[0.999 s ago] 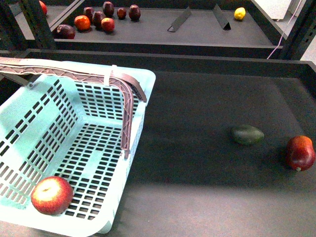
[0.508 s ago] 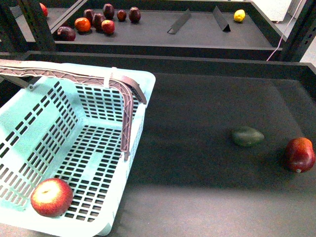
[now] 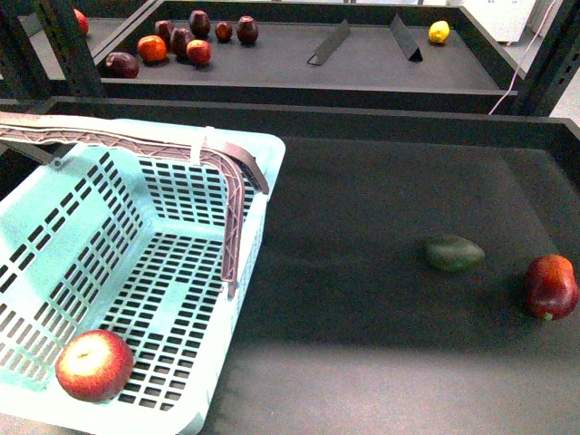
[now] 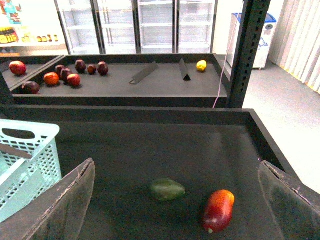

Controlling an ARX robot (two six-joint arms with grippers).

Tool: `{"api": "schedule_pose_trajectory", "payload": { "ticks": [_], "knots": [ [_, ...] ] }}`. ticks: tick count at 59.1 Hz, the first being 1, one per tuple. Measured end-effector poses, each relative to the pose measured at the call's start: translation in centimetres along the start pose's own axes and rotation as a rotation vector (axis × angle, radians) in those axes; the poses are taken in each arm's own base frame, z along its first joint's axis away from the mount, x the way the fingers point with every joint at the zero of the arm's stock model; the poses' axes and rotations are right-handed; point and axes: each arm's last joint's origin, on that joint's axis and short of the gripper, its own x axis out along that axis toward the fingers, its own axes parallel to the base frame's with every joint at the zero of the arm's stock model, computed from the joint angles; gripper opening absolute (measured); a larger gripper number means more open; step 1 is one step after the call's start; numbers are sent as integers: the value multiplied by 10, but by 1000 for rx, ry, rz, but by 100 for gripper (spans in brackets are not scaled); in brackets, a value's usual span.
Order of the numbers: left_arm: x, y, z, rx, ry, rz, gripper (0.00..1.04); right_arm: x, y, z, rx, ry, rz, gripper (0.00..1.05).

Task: Pick apple with right arm and hold basket with left

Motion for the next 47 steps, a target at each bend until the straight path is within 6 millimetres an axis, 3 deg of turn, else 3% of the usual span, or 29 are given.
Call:
{"api": "schedule_pose_trajectory", "payload": {
  "ticks": [20,47],
  "knots": [
    [-14,0,-3,0,8,0,3,0,0,0,0,0,0,96],
    [-15,0,-3,0,6,0,3,0,0,0,0,0,0,96]
  ]
}}
